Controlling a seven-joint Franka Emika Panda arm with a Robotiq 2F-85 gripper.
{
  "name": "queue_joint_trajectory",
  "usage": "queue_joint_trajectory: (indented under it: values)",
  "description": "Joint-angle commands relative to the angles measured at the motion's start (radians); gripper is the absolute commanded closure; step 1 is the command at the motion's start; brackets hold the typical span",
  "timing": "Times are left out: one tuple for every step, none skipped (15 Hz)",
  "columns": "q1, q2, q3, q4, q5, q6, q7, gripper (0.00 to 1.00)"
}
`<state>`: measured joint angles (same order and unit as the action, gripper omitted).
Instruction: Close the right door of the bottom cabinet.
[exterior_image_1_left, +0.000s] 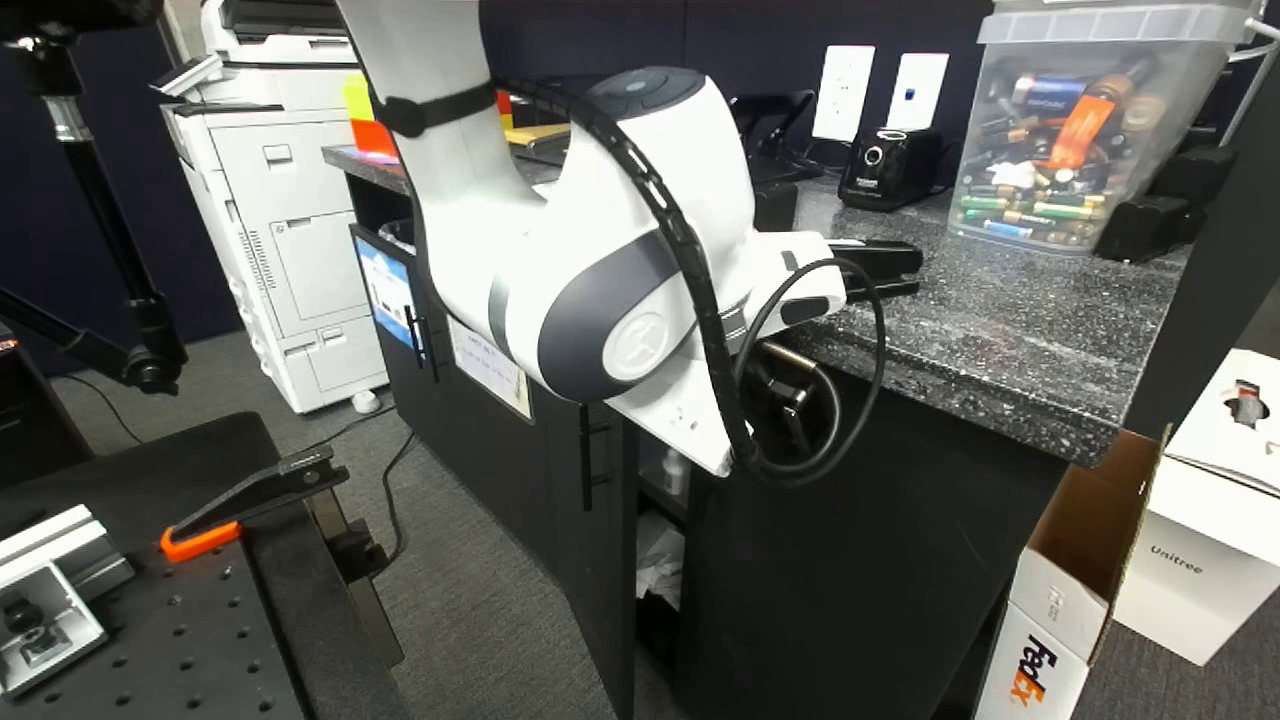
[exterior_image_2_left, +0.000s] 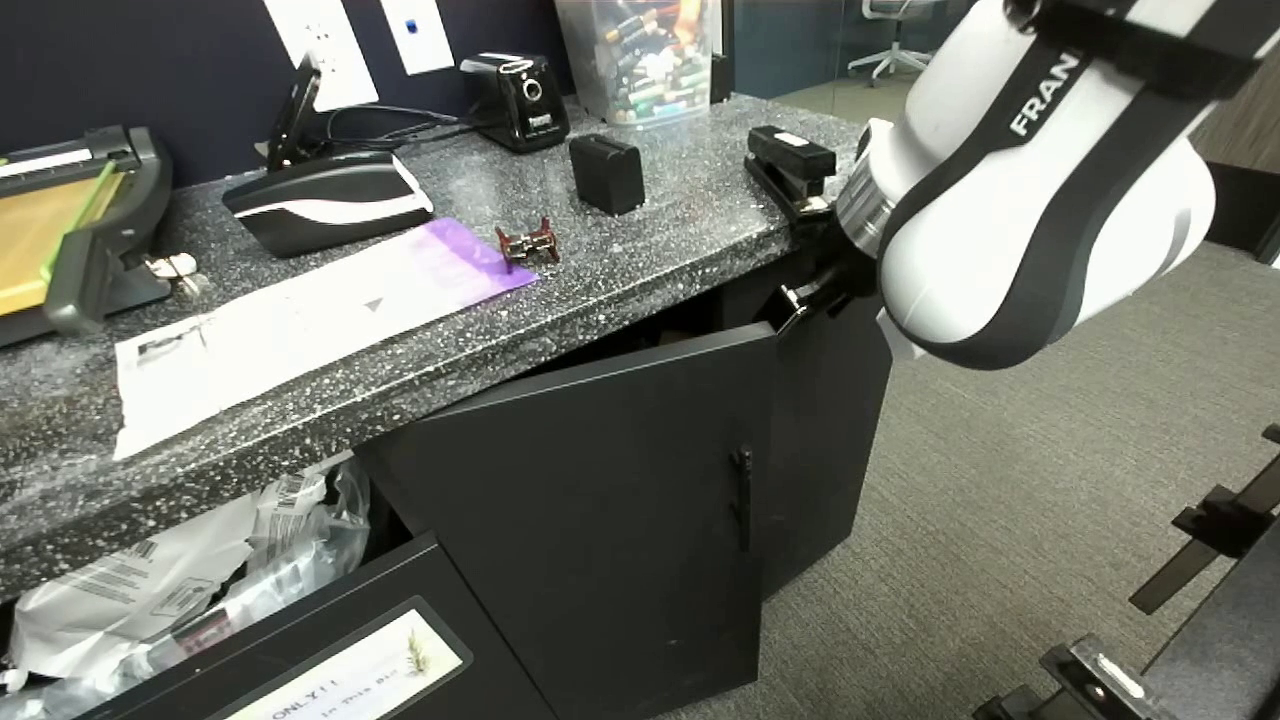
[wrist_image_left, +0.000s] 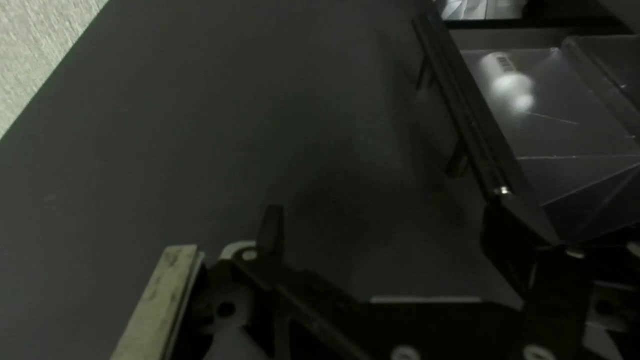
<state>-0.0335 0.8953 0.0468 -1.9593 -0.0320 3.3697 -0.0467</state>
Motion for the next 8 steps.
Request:
queue_joint_trajectory:
  values:
    - [-0.041, -0.232, 0.062, -0.183, 0.013, -0.23, 0.046, 0.0]
    - [-0.065, -0.281, 0.092, -0.207, 0.021, -0.304, 0.051, 0.0]
    - [-0.09, -0.335, 0.122, -0.229, 0.039, -0.384, 0.053, 0.0]
    - [-0.029, -0.195, 0.059, -0.131, 0.026, -0.264, 0.04, 0.0]
    - [-0.034, -0.238, 0.068, -0.151, 0.033, -0.295, 0.039, 0.0]
    - [-0.032, -0.248, 0.066, -0.155, 0.033, -0.295, 0.039, 0.0]
    - [-0.031, -0.241, 0.065, -0.154, 0.032, -0.292, 0.039, 0.0]
    - [-0.031, -0.227, 0.064, -0.151, 0.032, -0.289, 0.039, 0.0]
